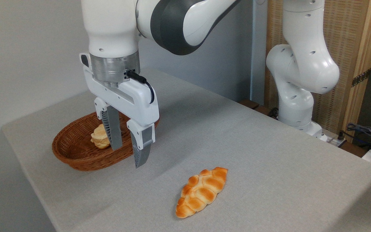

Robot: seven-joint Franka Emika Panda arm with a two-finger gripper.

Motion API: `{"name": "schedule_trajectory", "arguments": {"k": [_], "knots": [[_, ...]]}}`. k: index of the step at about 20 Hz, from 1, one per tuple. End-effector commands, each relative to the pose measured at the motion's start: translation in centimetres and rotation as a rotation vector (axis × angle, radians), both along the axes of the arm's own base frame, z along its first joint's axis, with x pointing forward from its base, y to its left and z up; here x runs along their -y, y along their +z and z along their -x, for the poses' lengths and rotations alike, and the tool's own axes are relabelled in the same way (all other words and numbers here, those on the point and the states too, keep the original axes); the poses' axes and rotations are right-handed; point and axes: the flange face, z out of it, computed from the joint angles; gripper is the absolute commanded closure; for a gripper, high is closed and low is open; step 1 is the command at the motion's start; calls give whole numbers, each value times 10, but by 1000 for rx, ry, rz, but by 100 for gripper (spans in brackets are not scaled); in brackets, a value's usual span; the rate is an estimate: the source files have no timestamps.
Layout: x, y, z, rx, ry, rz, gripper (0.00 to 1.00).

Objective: Put bread into the basket

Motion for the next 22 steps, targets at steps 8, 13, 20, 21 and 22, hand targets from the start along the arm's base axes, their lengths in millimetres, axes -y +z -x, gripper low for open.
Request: {"name": "schedule_trajectory", "arguments": {"k": [8,13,20,21,22], "knots": [[-2,6,4,-5,8,-6,0],[-4,0,11,-57,2,-6,0],[-50,-35,25,-135,74,-5,0],[-57,-40,27,-145,81,-6,0],[-65,-42,28,-149,84,-5,0]]}}
